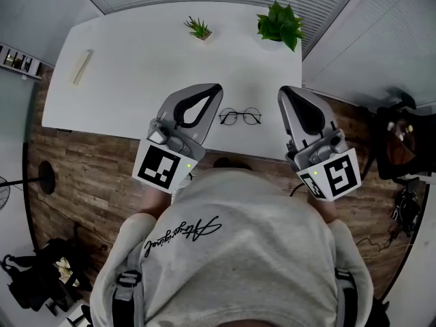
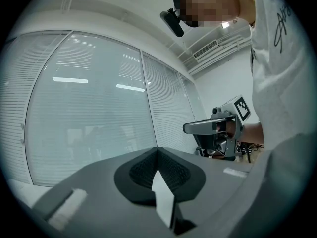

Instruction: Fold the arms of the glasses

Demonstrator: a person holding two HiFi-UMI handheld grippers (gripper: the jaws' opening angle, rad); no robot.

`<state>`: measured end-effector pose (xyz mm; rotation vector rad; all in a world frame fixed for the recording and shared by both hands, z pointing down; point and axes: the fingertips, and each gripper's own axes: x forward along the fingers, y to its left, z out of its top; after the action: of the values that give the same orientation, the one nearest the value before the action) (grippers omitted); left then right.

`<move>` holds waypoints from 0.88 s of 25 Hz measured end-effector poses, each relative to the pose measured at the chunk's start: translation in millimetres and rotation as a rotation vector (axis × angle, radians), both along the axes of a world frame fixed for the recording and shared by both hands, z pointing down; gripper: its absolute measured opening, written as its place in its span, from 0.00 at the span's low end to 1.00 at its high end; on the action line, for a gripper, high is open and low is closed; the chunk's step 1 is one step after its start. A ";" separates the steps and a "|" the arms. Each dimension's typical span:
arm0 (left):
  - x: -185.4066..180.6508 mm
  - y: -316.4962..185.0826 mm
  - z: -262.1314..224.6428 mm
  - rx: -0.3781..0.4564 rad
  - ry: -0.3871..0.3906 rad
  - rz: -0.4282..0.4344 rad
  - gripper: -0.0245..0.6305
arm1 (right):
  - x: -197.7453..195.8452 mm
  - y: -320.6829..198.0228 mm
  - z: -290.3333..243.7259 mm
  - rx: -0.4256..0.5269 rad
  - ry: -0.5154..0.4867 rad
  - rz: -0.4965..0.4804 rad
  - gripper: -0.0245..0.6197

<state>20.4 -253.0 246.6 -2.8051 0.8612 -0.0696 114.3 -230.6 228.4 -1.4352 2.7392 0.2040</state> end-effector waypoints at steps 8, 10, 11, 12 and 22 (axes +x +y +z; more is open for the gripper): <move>0.4 -1.4 1.2 -0.009 -0.003 -0.001 0.04 | 2.2 0.3 0.0 0.000 0.007 0.006 0.04; 0.6 -1.5 0.8 -0.006 -0.007 -0.001 0.04 | 2.6 0.1 0.6 -0.001 0.009 0.005 0.04; 1.0 -1.6 0.7 -0.004 -0.007 -0.001 0.04 | 3.0 -0.1 0.8 -0.001 0.009 0.006 0.04; 1.3 -1.5 0.5 -0.003 -0.006 -0.002 0.04 | 3.4 -0.1 0.9 -0.001 0.009 0.007 0.04; 4.0 -0.9 1.9 -0.002 -0.005 -0.006 0.04 | 5.2 0.6 3.2 0.009 0.047 0.024 0.04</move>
<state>24.4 -253.9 248.5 -2.8035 0.8694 -0.0780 119.5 -230.0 231.6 -1.4805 2.7549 0.2531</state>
